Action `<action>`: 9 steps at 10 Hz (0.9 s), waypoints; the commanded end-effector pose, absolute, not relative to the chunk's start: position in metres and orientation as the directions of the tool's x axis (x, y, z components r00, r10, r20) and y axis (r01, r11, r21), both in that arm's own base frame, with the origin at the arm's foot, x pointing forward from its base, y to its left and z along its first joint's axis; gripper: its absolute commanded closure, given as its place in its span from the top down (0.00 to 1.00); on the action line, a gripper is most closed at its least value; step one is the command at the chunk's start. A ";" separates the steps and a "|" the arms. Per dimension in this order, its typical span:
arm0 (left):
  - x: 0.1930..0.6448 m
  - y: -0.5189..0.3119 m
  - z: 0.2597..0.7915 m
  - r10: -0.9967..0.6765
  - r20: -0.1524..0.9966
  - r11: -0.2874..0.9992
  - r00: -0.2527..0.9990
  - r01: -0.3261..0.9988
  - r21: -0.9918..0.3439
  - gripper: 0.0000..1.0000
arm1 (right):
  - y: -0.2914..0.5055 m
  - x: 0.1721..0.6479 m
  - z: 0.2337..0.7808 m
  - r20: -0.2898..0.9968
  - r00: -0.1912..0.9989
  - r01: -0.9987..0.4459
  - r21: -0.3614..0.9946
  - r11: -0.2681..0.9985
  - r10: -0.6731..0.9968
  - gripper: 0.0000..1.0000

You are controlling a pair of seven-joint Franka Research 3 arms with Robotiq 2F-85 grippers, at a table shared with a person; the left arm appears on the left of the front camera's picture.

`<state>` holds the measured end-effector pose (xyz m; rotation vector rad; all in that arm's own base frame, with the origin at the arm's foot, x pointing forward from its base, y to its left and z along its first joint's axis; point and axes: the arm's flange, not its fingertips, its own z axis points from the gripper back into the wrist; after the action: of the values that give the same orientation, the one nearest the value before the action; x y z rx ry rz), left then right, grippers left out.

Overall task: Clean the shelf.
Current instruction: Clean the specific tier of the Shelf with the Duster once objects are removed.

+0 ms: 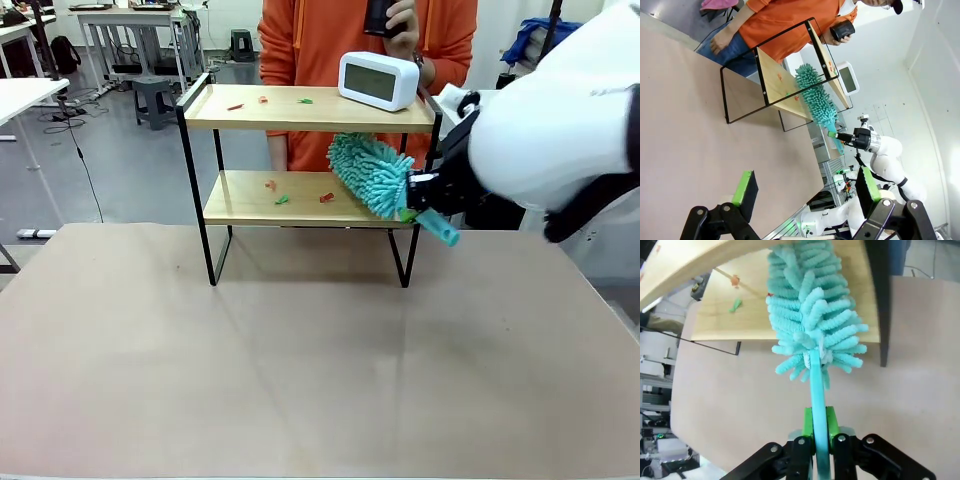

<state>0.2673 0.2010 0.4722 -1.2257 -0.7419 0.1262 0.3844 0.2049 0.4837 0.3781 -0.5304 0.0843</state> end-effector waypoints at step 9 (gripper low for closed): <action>0.267 0.199 0.473 0.472 0.469 0.359 0.746 0.324 -0.875 1.00 | 0.260 0.389 0.446 0.481 0.876 -0.304 0.479 0.823 0.043 0.12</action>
<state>0.2672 0.2011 0.4722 -1.2258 -0.7422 0.1261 0.3791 0.2761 0.4525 0.5246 -0.4886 0.1331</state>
